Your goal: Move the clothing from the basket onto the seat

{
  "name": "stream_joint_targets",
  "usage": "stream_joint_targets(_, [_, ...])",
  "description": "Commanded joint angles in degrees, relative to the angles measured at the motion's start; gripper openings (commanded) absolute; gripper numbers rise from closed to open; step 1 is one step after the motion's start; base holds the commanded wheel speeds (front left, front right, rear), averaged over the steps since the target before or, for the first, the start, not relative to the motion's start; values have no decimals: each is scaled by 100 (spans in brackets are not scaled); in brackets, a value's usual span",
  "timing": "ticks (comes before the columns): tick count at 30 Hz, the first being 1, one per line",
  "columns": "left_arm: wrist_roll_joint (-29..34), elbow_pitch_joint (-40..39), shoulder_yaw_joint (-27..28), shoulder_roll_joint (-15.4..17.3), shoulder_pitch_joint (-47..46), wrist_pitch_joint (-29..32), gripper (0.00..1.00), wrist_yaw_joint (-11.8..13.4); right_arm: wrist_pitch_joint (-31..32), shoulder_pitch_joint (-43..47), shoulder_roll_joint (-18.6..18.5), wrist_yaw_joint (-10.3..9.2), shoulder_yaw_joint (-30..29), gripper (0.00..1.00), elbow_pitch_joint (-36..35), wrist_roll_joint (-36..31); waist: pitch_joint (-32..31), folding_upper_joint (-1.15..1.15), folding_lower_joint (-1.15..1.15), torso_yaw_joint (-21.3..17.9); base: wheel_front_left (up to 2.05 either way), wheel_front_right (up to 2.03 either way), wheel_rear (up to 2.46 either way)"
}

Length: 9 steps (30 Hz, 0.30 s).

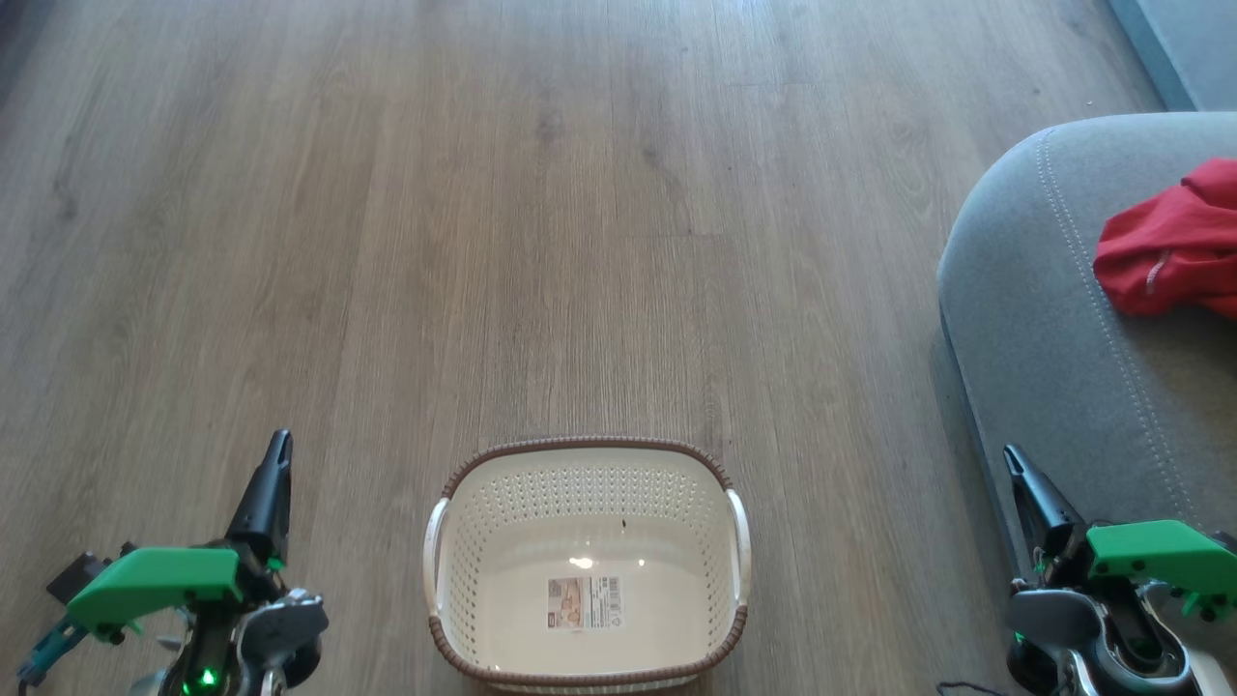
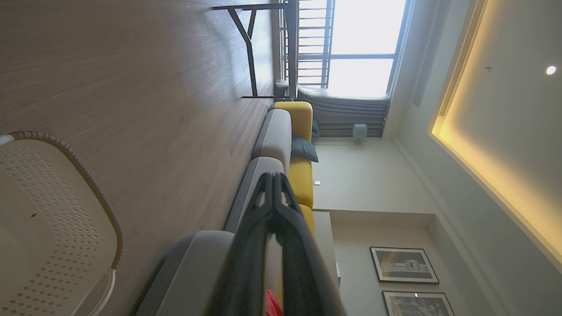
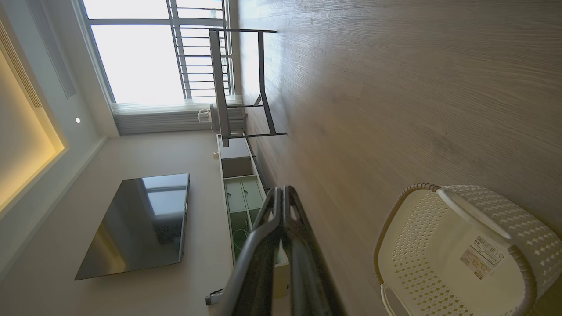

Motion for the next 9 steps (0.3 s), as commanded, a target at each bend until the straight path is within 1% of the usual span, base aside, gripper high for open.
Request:
stream_joint_targets(1, [-24,-196,207,26,-322,42,0,3,48,-240,-40,34,93,0,-234,29,0,0,0,0,0,0,0])
stream_joint_targets(9, [-24,-196,207,26,-322,42,0,3,48,-240,-40,34,93,0,-234,29,0,0,0,0,0,0,0])
